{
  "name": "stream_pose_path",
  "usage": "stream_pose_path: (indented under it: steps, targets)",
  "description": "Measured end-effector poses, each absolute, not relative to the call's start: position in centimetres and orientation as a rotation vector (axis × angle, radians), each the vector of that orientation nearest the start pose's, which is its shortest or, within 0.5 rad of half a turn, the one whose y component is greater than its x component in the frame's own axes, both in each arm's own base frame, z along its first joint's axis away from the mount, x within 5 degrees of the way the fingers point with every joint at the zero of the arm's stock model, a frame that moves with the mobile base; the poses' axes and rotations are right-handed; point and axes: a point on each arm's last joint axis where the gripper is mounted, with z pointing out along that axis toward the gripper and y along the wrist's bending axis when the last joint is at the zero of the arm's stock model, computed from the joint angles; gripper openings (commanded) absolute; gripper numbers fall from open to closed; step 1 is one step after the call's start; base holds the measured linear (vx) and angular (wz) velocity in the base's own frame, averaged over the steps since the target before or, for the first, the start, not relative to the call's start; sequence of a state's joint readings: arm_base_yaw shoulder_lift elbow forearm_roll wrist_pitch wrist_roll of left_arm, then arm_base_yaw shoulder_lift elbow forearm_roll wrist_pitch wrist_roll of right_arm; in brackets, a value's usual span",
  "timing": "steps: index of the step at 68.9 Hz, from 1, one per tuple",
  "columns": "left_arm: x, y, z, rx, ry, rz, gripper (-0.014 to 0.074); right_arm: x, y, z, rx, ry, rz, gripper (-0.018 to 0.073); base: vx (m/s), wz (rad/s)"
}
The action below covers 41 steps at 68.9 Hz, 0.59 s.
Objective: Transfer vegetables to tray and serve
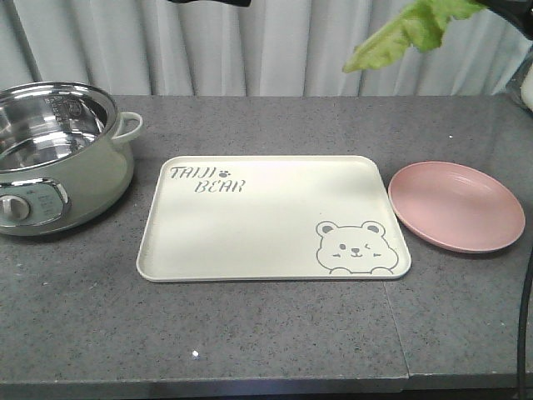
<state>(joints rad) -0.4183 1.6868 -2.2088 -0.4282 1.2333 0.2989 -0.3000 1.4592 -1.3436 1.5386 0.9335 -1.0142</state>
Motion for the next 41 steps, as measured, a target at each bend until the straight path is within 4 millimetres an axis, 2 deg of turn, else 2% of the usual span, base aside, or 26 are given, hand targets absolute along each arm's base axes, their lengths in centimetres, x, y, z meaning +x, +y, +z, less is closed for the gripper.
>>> stream_pose_path:
  steps: [9,21,41]
  targets:
    - [29.1,-16.2,51.0,0.813,2.064,-0.511,0.0416,31.4,-5.3,40.5,-0.019,1.829,0.770,-0.0006,0.00,0.00]
    - [29.4,-15.9,50.8,0.800,2.079,-0.450,0.0357,32.0,-6.9,38.3,-0.018,1.970,0.688,-0.0006,0.00,0.00]
    - [29.4,-15.8,50.8,0.789,2.085,-0.444,0.0295,35.9,-9.0,30.5,0.050,2.194,0.725,-0.0006,0.00,0.00]
